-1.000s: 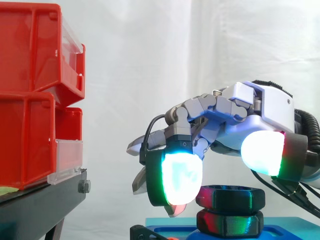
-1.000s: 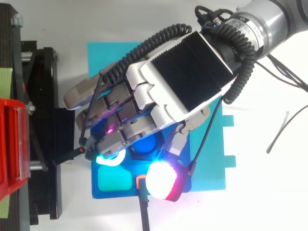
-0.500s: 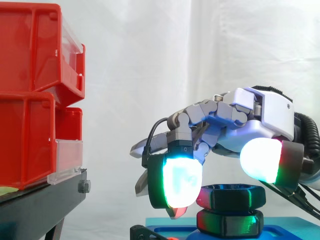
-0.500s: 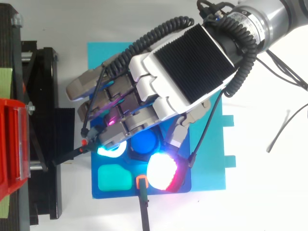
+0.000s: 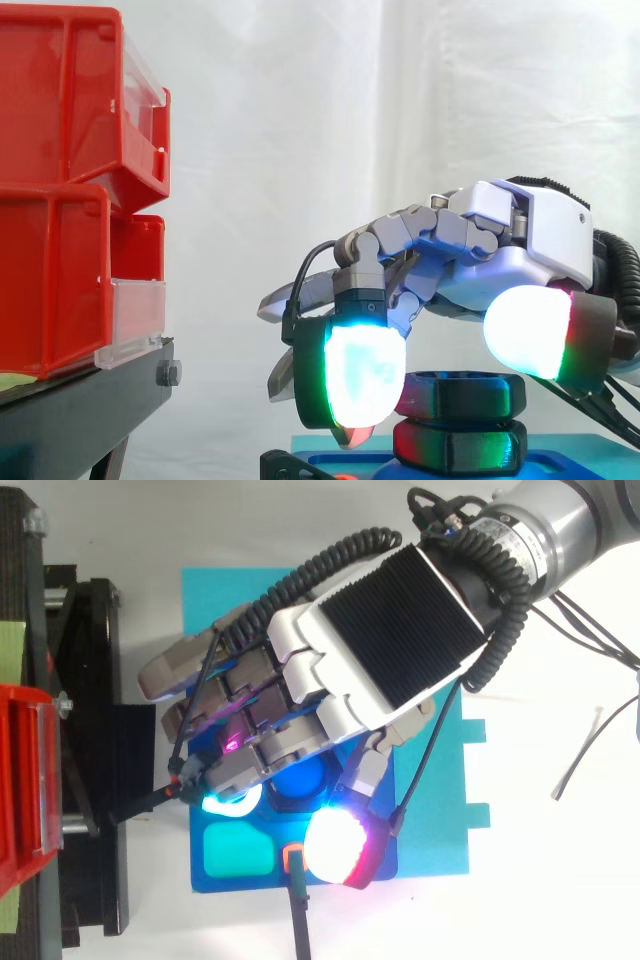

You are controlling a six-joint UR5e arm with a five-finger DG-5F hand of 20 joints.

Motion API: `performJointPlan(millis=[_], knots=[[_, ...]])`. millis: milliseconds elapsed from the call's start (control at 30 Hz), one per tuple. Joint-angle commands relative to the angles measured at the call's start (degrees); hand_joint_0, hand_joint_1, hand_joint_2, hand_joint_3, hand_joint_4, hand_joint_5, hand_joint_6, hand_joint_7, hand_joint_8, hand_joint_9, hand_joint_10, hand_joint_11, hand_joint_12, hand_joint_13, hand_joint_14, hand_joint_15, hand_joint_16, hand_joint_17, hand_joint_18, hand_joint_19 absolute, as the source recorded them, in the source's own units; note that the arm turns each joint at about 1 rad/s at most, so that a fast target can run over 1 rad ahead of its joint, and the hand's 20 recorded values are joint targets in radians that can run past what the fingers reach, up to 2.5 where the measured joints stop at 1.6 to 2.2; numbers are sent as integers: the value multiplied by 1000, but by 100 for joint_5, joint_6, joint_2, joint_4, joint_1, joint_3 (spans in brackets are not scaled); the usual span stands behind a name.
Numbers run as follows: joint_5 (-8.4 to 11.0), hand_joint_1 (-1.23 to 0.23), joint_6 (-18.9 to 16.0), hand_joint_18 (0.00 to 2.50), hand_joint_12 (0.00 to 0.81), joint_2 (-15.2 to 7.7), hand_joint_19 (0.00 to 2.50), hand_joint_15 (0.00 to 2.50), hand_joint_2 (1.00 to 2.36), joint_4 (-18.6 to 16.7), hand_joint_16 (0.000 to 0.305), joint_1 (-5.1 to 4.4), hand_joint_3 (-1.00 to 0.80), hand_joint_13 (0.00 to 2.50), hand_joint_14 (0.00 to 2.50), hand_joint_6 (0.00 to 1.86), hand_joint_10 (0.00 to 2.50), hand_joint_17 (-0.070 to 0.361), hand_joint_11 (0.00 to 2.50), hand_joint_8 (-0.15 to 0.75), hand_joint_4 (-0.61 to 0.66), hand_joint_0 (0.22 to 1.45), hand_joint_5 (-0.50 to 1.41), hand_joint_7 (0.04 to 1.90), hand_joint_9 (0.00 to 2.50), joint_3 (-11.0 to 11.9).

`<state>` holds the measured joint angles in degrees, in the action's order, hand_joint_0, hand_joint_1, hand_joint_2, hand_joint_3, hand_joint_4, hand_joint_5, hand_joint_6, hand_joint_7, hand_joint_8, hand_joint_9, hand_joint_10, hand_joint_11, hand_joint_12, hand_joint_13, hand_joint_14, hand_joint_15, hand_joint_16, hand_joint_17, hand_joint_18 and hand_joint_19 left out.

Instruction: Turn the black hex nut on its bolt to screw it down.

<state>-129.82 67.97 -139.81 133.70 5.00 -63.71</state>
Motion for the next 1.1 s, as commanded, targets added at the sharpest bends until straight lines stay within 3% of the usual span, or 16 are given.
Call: performJointPlan(millis=[0,267,367,567,833,1067], knots=[[1,-375,-3,444,286,-3,190,209,1000,-2,30,-16,-500,777,8,715,14,67,379,260,170,543,-64,1077,1102,-1],[-17,-374,-11,441,286,6,190,210,1000,-73,30,-16,-500,779,8,711,14,67,382,262,166,543,-60,1090,1112,-1],[-35,-374,-3,442,288,6,186,211,1000,-55,30,28,-500,780,8,711,14,67,382,259,166,543,-60,1092,1111,-1],[-202,-374,-3,442,285,-3,190,210,1000,-73,30,80,-500,779,8,710,14,67,384,261,169,543,-60,1086,1106,-1],[-333,-374,-3,444,286,-3,190,208,1000,-81,30,203,-500,781,8,708,14,68,376,261,171,543,-60,1089,1110,-10],[-544,-373,-3,444,287,-3,190,211,1000,-90,30,379,-500,781,8,700,15,68,381,260,175,543,-58,1102,1107,-10]])
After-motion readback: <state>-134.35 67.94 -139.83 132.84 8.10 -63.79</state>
